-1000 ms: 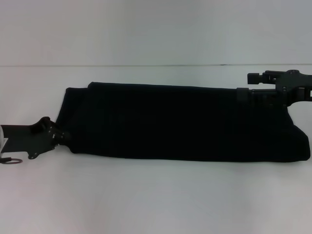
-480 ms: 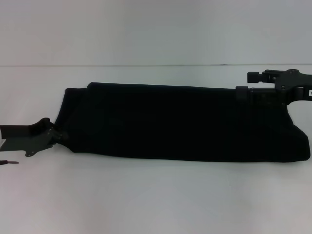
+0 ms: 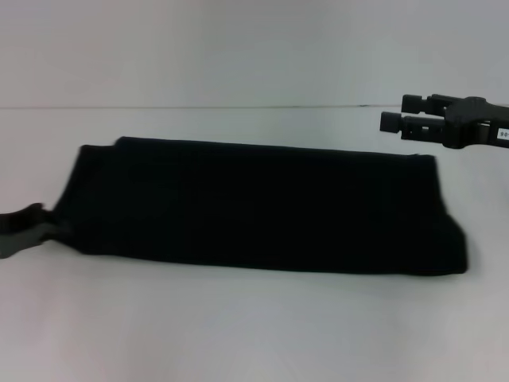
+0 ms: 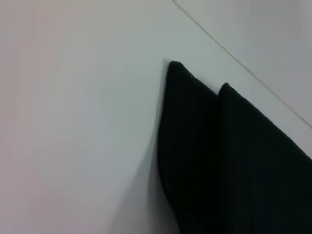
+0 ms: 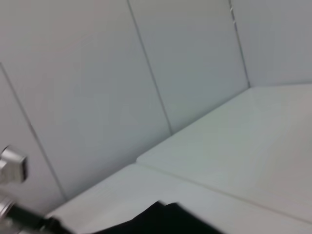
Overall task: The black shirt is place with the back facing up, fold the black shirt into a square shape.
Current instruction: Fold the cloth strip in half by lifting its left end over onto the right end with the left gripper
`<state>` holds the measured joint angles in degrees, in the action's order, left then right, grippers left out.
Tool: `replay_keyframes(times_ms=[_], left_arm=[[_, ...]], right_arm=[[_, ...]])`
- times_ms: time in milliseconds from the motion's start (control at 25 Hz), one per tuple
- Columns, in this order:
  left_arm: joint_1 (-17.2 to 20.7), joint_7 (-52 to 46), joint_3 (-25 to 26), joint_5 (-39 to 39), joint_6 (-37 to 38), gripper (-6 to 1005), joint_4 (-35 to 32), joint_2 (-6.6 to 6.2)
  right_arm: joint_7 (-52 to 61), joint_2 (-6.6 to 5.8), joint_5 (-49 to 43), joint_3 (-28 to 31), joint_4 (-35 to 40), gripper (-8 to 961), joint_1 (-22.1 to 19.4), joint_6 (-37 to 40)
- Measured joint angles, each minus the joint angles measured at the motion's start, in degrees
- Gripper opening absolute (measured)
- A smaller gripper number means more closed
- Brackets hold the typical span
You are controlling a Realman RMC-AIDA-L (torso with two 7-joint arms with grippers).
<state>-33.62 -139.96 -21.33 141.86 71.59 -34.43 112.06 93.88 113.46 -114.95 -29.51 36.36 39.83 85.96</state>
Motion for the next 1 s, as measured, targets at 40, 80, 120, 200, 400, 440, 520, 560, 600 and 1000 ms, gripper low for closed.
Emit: replay_keyframes(times_ms=[40,80,120,200,400,440,520,560,600,1000], left_arm=[[1.10,0.22,0.09,-0.04,0.29,104,-1.46,-0.13],[2.11,0.39,0.55,-0.03,0.63,107,-2.72,-0.30],[3.06,0.64,1.28,0.01,1.03,110,-3.88,-0.52],[4.50,1.55,3.82,0.26,2.51,116,-5.73,-1.11],[6.69,3.22,11.23,0.62,8.31,130,-9.44,-3.27],[6.64,3.35,12.03,-0.03,10.08,133,-10.09,-3.65],[6.64,3.35,12.03,-0.03,10.08,139,-10.09,-3.65],[4.86,4.20,12.23,-3.50,15.04,142,-10.32,-4.23],[2.12,4.93,10.77,-6.51,18.21,145,-9.36,-4.37],[-19.76,7.87,-8.06,-13.13,17.43,174,-1.66,6.58]], right_arm=[[0.42,0.20,0.50,0.07,0.00,835,-0.01,-0.47],[0.71,0.35,0.80,0.09,0.00,835,-0.02,-0.71],[1.12,0.59,1.21,0.09,0.00,835,-0.02,-1.09],[1.69,1.10,1.91,0.09,0.00,835,-0.02,-1.89],[1.59,2.13,3.66,0.07,-0.03,835,0.03,-3.65],[1.56,2.21,3.72,0.07,-0.03,835,0.02,-4.02],[1.54,2.24,3.80,0.07,0.00,835,-0.21,-4.26],[1.58,2.15,3.83,0.26,0.18,835,-0.54,-4.32],[1.82,1.84,3.86,1.52,0.55,835,-1.71,-4.15],[1.54,-4.35,4.88,15.44,0.78,835,-11.76,1.77]])
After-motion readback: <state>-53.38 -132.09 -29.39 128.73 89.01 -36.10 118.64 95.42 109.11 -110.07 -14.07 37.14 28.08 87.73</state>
